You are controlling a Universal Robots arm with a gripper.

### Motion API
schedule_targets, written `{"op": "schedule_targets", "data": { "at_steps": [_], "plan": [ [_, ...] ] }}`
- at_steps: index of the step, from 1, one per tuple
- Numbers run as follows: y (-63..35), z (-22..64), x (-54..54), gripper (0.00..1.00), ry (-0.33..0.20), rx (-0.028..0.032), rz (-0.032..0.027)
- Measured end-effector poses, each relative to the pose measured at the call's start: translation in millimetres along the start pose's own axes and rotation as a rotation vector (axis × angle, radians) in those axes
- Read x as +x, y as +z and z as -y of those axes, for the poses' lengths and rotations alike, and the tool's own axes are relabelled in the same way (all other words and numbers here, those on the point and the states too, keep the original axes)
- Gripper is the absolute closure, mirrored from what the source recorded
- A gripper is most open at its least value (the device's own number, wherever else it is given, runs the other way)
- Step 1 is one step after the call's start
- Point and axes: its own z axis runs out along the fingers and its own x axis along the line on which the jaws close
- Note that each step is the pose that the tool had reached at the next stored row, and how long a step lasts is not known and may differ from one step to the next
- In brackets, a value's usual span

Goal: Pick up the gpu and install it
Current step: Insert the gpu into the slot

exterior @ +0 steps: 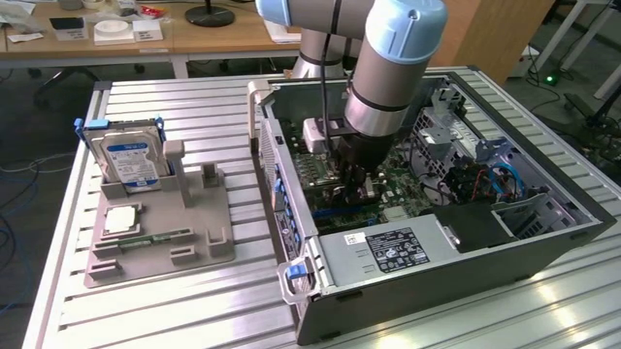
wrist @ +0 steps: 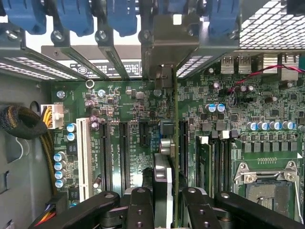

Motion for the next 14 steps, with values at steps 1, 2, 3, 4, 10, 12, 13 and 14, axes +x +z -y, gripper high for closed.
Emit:
{"op": "schedule_targets", "data": {
  "at_steps": [1, 2, 3, 4, 10, 12, 13, 14],
  "plan": [
    [0.1, -0.4, 0.0, 0.72, 0.0, -0.0001, -0.0001],
    [0.2, -0.4, 0.1, 0.72, 0.0, -0.0003, -0.0002],
    [0.4, -0.4, 0.1, 0.72, 0.0, -0.0004, -0.0003],
    [0.5, -0.4, 0.2, 0.72, 0.0, -0.0004, -0.0003],
    [0.2, -0.5, 0.1, 0.72, 0.0, 0.0008, 0.0001],
    [-1.2, -0.6, 0.0, 0.72, 0.0, 0.0011, 0.0001],
    [-1.3, -0.5, 0.0, 0.72, 0.0, 0.0013, 0.0002],
    [-1.5, -0.6, 0.0, 0.72, 0.0, 0.0013, 0.0]
  ]
}}
